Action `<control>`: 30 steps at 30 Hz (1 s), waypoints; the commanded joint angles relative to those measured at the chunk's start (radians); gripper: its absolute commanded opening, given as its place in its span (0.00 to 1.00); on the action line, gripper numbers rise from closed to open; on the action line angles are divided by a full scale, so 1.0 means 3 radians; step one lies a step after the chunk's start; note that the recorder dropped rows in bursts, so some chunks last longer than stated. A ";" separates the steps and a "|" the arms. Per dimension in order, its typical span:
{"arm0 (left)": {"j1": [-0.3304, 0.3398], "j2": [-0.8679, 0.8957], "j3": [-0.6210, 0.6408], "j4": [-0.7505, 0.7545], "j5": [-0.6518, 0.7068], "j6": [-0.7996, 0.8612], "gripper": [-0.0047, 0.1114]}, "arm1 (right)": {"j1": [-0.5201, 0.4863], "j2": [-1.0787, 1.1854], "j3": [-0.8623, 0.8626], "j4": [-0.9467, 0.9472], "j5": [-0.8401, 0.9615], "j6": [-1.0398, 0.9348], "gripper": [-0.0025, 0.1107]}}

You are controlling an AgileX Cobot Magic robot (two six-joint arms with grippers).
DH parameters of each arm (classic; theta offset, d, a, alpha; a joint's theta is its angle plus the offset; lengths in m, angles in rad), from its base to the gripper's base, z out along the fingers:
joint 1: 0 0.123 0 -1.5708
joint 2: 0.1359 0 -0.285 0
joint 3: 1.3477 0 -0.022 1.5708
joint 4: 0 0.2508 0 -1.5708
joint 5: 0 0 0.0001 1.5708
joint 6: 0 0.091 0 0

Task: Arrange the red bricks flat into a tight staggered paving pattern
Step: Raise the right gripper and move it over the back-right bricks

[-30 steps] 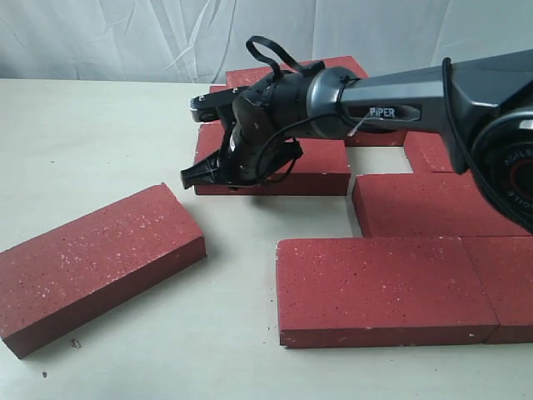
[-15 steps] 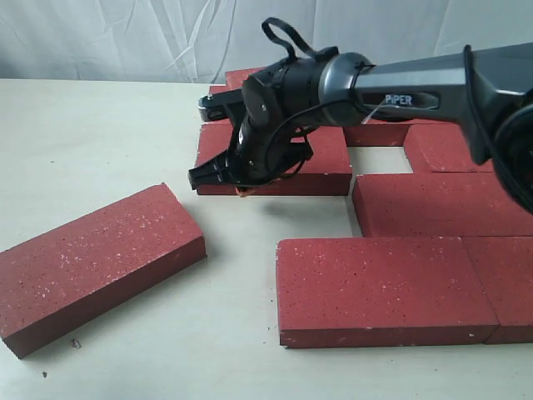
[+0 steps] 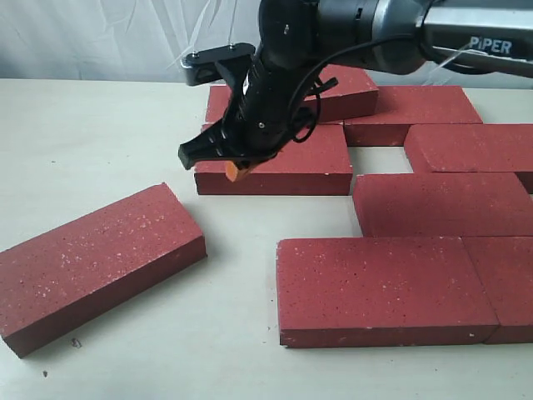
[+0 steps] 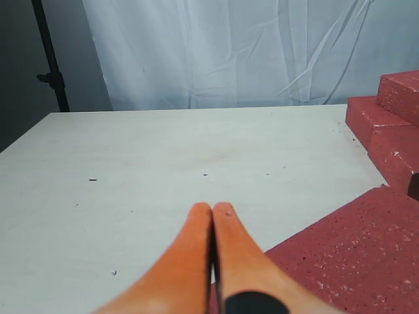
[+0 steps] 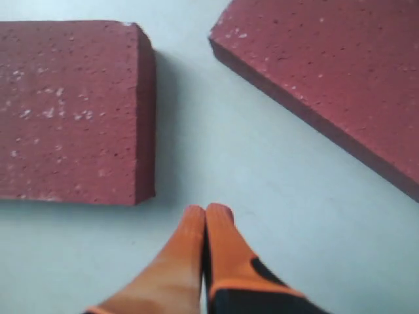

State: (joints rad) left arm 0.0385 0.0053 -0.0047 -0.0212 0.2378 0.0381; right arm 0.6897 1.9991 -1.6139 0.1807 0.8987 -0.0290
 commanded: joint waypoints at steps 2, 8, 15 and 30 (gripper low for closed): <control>0.0012 -0.0018 0.0016 0.0013 0.0004 -0.0020 0.04 | -0.0300 -0.0095 0.0011 0.0759 0.0260 -0.0528 0.02; 0.0012 -0.0018 0.0016 0.0013 0.0004 -0.0020 0.04 | -0.0839 -0.0181 0.0011 0.1076 0.0568 -0.0682 0.02; 0.0012 -0.0018 0.0016 0.0013 0.0004 -0.0020 0.04 | -0.1348 -0.0372 0.0028 0.1076 0.0673 -0.0682 0.02; 0.0012 -0.0018 0.0016 0.0013 0.0004 -0.0020 0.04 | -0.1930 -0.0811 0.0915 0.1101 0.0213 -0.0674 0.02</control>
State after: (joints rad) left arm 0.0385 0.0053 -0.0047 -0.0212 0.2378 0.0381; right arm 0.1235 1.7728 -1.3574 0.5058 0.9900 -0.2247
